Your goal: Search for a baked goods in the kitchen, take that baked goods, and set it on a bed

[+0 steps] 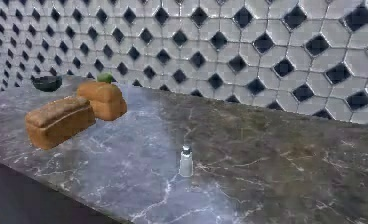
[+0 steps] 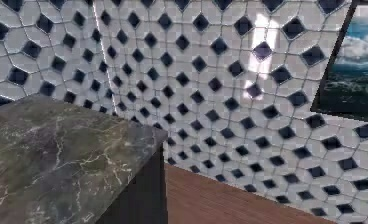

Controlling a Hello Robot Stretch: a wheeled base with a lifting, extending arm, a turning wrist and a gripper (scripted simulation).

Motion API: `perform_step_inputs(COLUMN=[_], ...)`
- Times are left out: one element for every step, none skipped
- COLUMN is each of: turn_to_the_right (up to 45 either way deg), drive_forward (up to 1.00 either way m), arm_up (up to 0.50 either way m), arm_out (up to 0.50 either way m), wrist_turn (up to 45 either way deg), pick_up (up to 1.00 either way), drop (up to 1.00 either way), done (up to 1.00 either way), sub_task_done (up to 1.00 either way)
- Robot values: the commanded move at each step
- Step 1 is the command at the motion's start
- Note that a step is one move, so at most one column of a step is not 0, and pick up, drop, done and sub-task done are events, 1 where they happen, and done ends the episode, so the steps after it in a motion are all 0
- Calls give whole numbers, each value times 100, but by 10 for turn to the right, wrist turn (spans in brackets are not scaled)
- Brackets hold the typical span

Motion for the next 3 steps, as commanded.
perform_step_inputs(turn_to_the_right=[-450, -450, -270], drive_forward=[0, 0, 0], arm_up=[0, 0, 0], arm_out=[0, 0, 0], wrist_turn=[0, 0, 0], pick_up=[0, 0, 0], drop=[0, 0, 0], done=[0, 0, 0], sub_task_done=[0, 0, 0])
